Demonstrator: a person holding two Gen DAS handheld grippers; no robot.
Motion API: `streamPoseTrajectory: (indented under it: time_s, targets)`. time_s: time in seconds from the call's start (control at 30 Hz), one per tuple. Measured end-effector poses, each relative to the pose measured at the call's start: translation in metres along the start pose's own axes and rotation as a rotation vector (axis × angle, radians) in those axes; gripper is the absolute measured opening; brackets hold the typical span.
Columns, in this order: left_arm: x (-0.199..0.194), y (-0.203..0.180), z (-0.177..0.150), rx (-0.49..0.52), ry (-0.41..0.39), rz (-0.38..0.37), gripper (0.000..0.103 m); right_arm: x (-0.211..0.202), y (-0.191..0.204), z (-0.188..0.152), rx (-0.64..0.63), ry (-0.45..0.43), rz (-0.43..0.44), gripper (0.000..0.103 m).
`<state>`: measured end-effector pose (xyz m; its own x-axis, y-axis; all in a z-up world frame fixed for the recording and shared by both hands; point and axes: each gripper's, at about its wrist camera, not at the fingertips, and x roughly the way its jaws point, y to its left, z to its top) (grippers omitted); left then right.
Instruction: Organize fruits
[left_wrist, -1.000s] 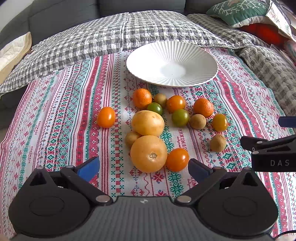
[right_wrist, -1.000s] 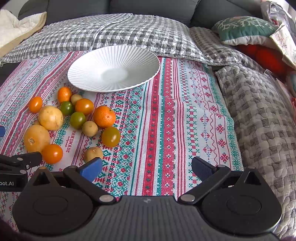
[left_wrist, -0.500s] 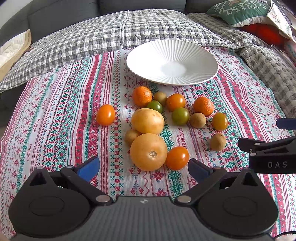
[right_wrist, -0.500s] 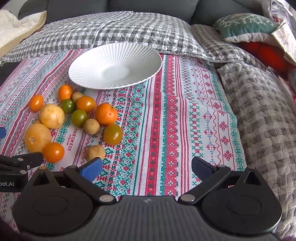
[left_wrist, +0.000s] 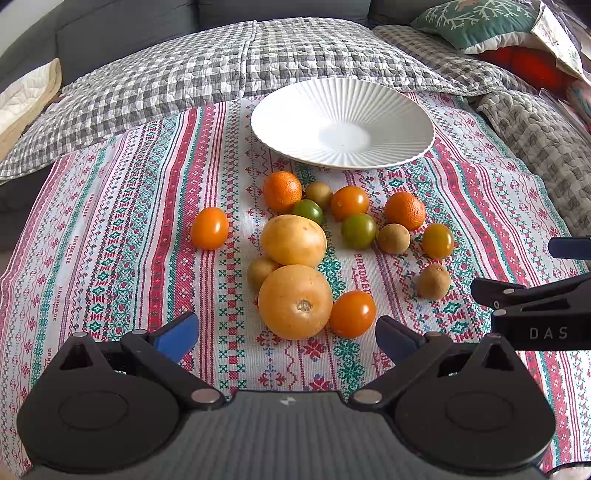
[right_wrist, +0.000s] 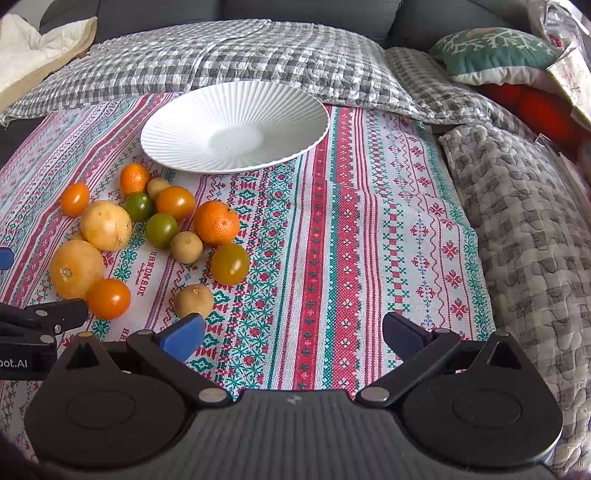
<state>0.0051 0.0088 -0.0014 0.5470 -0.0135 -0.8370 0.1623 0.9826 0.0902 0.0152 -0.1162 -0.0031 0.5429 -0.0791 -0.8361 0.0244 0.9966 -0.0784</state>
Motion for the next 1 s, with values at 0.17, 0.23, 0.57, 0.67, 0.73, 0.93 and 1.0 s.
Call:
streamPoseTrajectory:
  time_s: [0.17, 0.23, 0.57, 0.67, 0.73, 0.93, 1.0]
  targets:
    - [-0.0008, -0.002, -0.0002, 0.002, 0.0, -0.001, 0.103, 0.0, 0.0003, 0.0, 0.0, 0.001, 0.0, 0.103]
    - [-0.001, -0.0029, -0.0002, 0.003, 0.001, -0.001, 0.103, 0.0001, 0.0004, 0.0, -0.001, 0.001, 0.0, 0.103]
    - [-0.0012, -0.0025, -0.0009, 0.004, 0.0, -0.002, 0.103, 0.0004, 0.0008, -0.0002, 0.0, 0.003, -0.001, 0.103]
    - [-0.0012, -0.0025, -0.0009, 0.003, 0.0, -0.002, 0.103, 0.001, 0.0007, -0.0003, -0.001, 0.004, -0.001, 0.103]
    - [-0.0011, -0.0025, -0.001, 0.003, 0.0, -0.002, 0.103, 0.0014, 0.0013, -0.0007, -0.002, 0.004, -0.002, 0.103]
    - [-0.0012, -0.0021, -0.001, 0.003, -0.001, -0.002, 0.103, 0.0015, 0.0014, -0.0011, -0.002, 0.004, -0.002, 0.103]
    - [-0.0013, -0.002, -0.0008, 0.004, -0.001, -0.002, 0.103, 0.0015, 0.0015, -0.0011, -0.003, 0.004, -0.002, 0.103]
